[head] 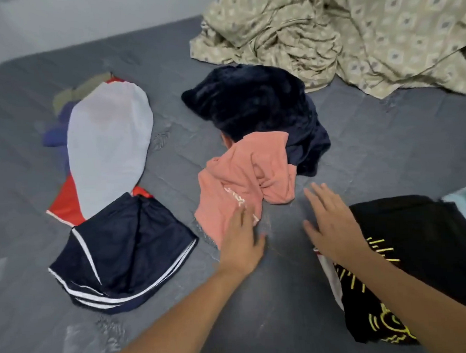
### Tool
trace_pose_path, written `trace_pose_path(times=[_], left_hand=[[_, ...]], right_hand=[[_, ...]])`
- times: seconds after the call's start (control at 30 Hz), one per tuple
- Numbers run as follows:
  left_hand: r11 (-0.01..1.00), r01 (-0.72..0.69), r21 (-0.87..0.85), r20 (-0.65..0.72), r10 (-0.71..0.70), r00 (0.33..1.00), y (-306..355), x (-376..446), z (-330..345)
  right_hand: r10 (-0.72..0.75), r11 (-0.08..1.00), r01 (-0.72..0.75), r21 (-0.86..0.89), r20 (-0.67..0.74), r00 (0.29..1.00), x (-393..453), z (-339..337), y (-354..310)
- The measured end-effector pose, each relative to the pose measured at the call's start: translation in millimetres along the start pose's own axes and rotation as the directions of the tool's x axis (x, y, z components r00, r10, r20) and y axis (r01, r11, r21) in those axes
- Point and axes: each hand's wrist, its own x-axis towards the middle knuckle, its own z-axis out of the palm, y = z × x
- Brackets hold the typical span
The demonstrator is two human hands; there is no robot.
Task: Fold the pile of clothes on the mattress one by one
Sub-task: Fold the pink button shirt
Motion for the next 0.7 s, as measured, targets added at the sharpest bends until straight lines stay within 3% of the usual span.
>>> trace_pose_path(times=[0.17, 0.3, 0.37, 0.5, 0.7], left_hand=[[0.981, 0.135, 0.142, -0.107, -0.121, 0.987, -51, 30, -33], [0.983, 0.133, 0.128, -0.122, -0.117, 0.986, -89, 48, -40], [0.996, 0.064, 0.057, -0.117, -0.057, 0.991, -98, 57, -50], [0.995, 0.03, -0.093, -0.071, -0.036, 0.997, -108, 59, -77], [0.992, -0.123, 0.003, 0.053, 0.123, 0.991, -137, 6, -93]], right_hand=[[-0.223, 0.973, 0.222, 0.069, 0.004, 0.975, 83, 20, -92], [-0.204, 0.97, 0.191, -0.152, -0.075, 0.976, 129, 18, -130], [-0.203, 0.97, 0.187, -0.155, -0.097, 0.974, 147, 11, -133], [-0.109, 0.984, 0.12, -0.128, 0.093, 0.99, 165, 17, -128], [-0.055, 0.994, 0.081, -0.076, 0.297, 0.953, 110, 18, -153]])
